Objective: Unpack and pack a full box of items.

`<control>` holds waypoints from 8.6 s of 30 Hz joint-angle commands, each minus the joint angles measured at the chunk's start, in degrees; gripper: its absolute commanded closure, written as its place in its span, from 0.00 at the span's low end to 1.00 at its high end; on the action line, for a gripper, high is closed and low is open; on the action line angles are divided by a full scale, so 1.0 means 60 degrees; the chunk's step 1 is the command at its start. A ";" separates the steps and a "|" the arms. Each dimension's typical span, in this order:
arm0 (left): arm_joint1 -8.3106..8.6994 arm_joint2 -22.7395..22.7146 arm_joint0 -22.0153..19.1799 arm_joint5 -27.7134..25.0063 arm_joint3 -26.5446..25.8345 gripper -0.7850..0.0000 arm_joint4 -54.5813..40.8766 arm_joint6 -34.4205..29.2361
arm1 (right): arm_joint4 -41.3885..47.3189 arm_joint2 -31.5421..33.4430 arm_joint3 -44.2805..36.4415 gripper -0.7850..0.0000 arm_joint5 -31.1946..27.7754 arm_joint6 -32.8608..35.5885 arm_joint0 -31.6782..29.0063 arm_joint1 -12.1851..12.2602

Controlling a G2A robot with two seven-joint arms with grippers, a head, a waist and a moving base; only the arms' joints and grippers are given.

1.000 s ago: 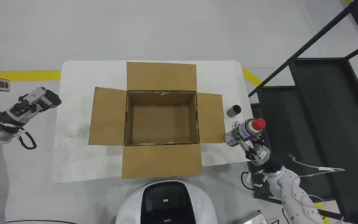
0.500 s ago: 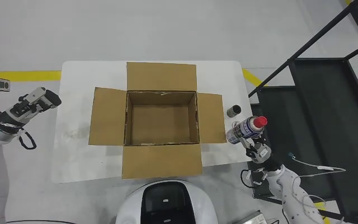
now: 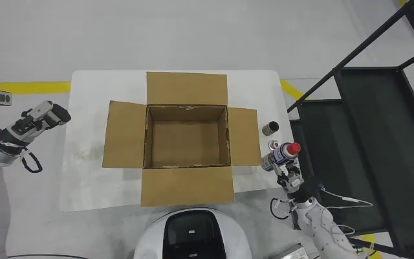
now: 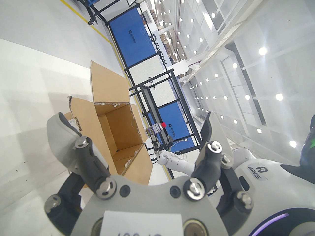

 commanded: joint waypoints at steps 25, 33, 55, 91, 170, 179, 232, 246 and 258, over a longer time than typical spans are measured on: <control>0.0000 0.0000 0.0000 0.0000 0.0000 0.00 0.0000 0.0000 | 0.0376 -0.1911 0.5545 1.00 0.1568 -0.1748 0.3396 -0.0939; 0.0000 0.0000 0.0000 0.0000 0.0000 0.00 0.0000 0.0000 | 0.0399 -0.2188 0.6252 0.86 0.1656 -0.1818 0.3744 -0.1129; 0.0000 0.0000 0.0000 0.0000 0.0000 0.00 0.0000 0.0000 | 0.0237 -0.1985 0.5498 0.00 0.1314 -0.2993 0.2625 -0.0550; 0.0000 0.0000 0.0000 0.0000 0.0000 0.00 0.0000 0.0000 | 0.0673 -0.1907 0.3448 1.00 0.0613 0.1299 0.2768 -0.0446; 0.0000 0.0000 0.0000 0.0000 0.0000 0.00 0.0000 0.0000 | 0.1081 -0.3316 -0.9567 1.00 -0.1562 1.8238 0.3274 0.0306; 0.0000 0.0000 0.0000 0.0000 0.0000 0.00 0.0000 0.0000 | 0.1081 -0.3316 -0.9567 1.00 -0.1562 1.8238 0.3274 0.0306; 0.0000 0.0000 0.0000 0.0000 0.0000 0.00 0.0000 0.0000 | 0.7272 -1.1373 -0.0111 0.00 -0.0934 2.2781 1.1753 -0.2880; 0.0000 0.0000 0.0000 0.0000 0.0000 0.00 0.0000 0.0000 | 0.7136 -0.9193 -0.3083 0.00 -0.0493 2.2018 1.0890 -0.1599; 0.0000 0.0000 0.0000 0.0000 0.0000 0.00 0.0000 0.0000 | 0.6440 -0.3222 -0.8334 0.00 -0.0615 2.1076 0.5263 0.0721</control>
